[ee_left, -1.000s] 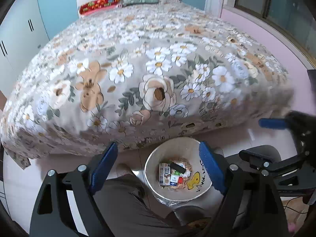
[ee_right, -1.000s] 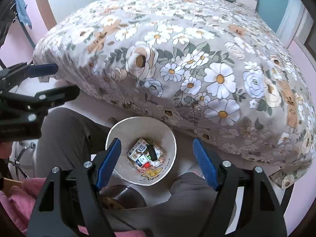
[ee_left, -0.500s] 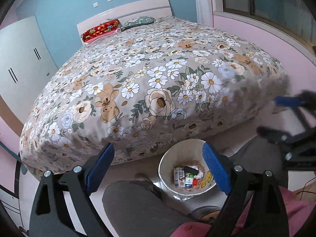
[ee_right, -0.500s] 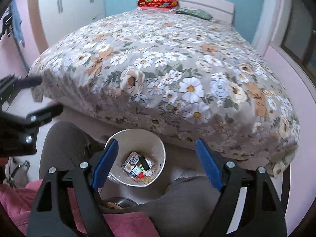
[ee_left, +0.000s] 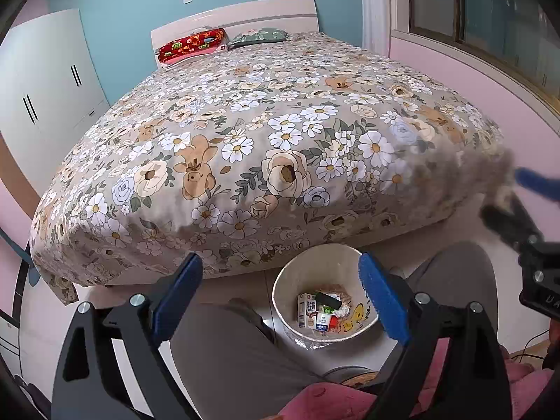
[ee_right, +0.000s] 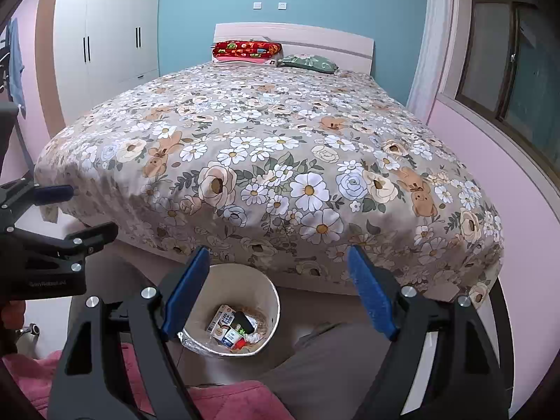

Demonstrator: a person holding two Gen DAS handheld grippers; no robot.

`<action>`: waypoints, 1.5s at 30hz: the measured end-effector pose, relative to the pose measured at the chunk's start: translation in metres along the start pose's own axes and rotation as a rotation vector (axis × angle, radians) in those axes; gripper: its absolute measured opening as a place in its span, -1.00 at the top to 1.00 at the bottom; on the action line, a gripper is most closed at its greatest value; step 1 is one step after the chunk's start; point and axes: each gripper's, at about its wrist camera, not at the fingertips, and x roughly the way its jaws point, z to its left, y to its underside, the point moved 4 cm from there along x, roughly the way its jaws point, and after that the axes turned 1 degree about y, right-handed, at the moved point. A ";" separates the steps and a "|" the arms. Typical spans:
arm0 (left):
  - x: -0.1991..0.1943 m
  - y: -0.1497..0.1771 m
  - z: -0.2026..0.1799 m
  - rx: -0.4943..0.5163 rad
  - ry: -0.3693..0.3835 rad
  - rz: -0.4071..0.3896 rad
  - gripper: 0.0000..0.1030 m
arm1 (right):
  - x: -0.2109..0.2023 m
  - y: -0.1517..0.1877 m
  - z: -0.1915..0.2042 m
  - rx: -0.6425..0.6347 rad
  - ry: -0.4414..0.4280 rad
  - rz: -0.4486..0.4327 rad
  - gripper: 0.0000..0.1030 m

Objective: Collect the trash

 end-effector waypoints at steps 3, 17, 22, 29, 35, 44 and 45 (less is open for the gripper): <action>-0.002 0.000 0.000 -0.004 0.003 -0.006 -0.79 | -0.002 0.001 0.001 0.006 -0.003 0.000 -0.56; -0.005 -0.001 0.002 -0.006 -0.005 -0.013 -0.79 | 0.001 0.003 0.004 0.007 -0.001 0.015 -0.56; -0.005 -0.001 0.000 -0.002 -0.001 -0.012 -0.79 | 0.001 0.004 0.005 0.007 -0.001 0.016 -0.56; -0.006 -0.001 -0.002 0.001 0.006 -0.010 -0.79 | 0.003 0.006 0.006 0.007 -0.002 0.020 -0.56; -0.005 -0.002 -0.003 0.005 0.008 -0.010 -0.79 | 0.003 0.005 0.007 0.008 -0.002 0.020 -0.56; -0.003 0.000 -0.004 0.005 0.018 -0.004 -0.79 | 0.004 0.009 0.008 0.003 -0.011 0.025 -0.56; -0.003 0.000 -0.004 0.007 0.021 -0.003 -0.79 | 0.004 0.009 0.008 0.002 -0.012 0.027 -0.56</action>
